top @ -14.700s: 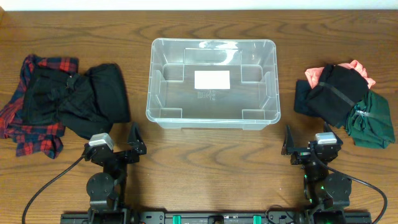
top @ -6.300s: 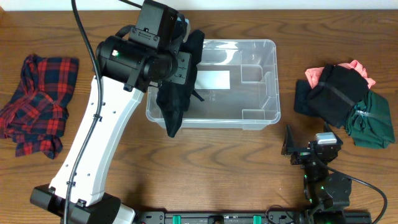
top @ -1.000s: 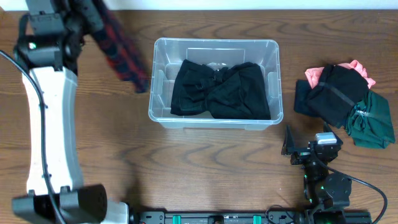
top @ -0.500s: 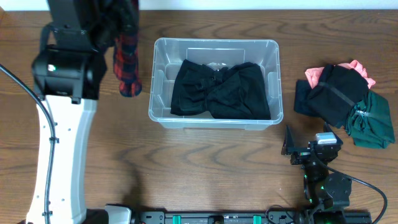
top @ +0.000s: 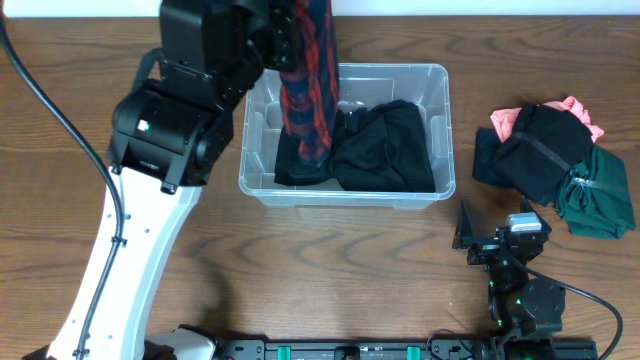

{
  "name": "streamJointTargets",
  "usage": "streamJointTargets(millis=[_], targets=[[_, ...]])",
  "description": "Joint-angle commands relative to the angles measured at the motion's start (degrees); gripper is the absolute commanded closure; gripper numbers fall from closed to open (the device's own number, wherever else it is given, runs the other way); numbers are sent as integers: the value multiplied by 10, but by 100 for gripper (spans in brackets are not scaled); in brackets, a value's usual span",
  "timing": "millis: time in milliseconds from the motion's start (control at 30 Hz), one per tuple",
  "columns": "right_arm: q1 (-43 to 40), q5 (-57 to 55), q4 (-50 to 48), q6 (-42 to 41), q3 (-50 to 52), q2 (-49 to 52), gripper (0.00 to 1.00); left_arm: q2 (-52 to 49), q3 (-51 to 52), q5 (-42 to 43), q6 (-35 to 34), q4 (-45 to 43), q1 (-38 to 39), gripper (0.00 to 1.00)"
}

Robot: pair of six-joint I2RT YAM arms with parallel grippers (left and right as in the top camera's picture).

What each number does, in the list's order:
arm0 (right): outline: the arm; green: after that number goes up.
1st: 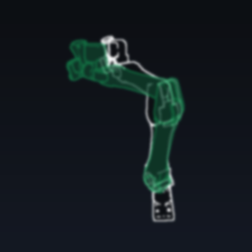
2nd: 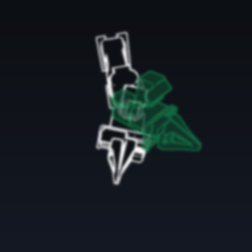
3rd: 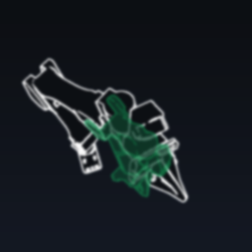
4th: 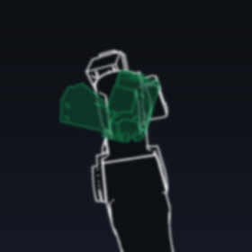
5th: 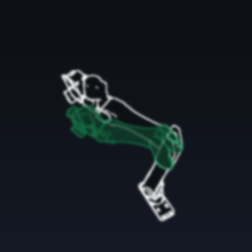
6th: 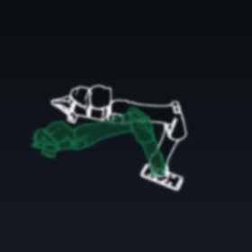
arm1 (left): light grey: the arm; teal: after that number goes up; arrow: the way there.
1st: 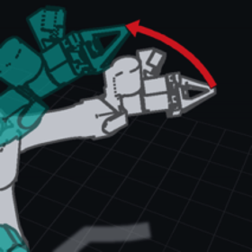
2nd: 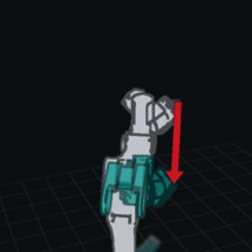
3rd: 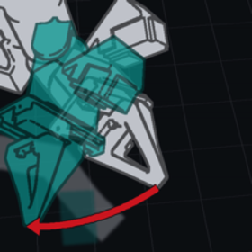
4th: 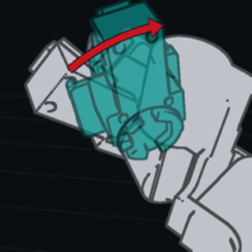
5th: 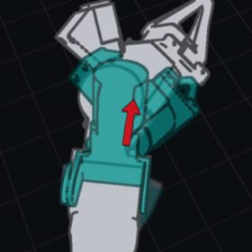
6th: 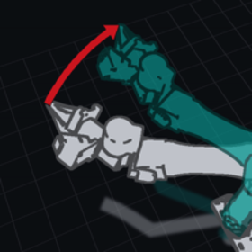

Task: Pack container
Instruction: 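Grasp the red plaid shirt with the left gripper and lift it, then lay the red plaid shirt into the container over the black garment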

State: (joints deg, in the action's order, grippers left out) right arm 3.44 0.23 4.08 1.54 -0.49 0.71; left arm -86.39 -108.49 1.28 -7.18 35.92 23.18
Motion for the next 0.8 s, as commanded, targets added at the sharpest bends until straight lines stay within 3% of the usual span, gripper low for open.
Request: streamJointTargets(millis=[0, 367, 767], targets=[[-5, 0, 2, -2, 2, -3, 1, 18, -28, -24, 12, 2, 4, 94], [-5, 0, 2, -2, 2, -3, 1, -26, -26, -54, 12, 72, 4, 94], [-5, 0, 2, -2, 2, -3, 1, -84, -23, -54, 12, 80, 4, 94]])
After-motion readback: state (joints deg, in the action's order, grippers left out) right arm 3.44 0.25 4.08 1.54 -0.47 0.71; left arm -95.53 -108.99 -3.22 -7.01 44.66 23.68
